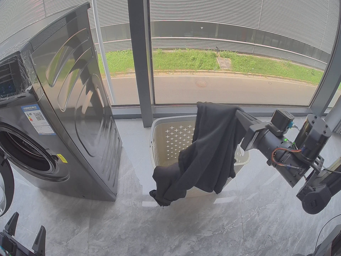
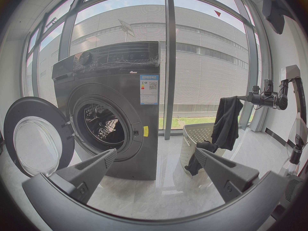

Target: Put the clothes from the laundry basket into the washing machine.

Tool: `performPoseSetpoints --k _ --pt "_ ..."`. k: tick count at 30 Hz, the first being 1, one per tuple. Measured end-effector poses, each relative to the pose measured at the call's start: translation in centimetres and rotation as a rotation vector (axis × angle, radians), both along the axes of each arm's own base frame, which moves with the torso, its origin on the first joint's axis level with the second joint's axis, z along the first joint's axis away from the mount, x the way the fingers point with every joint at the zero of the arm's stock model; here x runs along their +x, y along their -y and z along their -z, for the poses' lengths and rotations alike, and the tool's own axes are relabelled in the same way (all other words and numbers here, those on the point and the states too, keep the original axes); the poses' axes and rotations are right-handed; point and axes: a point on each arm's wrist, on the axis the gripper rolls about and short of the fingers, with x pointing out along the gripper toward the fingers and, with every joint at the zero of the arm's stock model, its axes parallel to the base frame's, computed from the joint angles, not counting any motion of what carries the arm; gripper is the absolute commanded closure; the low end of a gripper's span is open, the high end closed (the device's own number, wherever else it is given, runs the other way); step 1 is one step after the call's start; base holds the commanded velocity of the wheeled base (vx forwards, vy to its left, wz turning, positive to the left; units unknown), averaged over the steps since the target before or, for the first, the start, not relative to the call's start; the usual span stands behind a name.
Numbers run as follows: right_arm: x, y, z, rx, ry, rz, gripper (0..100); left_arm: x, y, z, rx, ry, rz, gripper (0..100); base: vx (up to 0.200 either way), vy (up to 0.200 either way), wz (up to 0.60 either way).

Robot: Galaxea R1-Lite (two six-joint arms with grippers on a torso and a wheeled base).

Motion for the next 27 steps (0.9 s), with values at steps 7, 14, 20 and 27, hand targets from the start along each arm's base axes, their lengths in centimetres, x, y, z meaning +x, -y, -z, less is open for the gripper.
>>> performPoseSetpoints --k 7,14,20,27 --pt "-0.7 1.8 -1.3 -0.008 -0.003 0.115 100 0.0 0.0 0.0 0.000 0.000 0.001 0 -0.057 0.000 0.00" --pt "-1.5 2.1 -2.0 0.018 0.008 0.144 100 0.0 0.0 0.0 -0.006 0.000 0.003 0 -0.114 0.000 0.00" --pt "-1.9 1.8 -2.0 0.026 -0.004 0.182 100 0.0 0.0 0.0 -0.007 0.000 0.004 0 0.000 0.100 0.00" --pt "-2.2 1.8 -1.6 0.018 -0.018 0.177 100 0.0 0.0 0.0 -0.008 0.000 0.004 0 0.000 0.200 0.00"
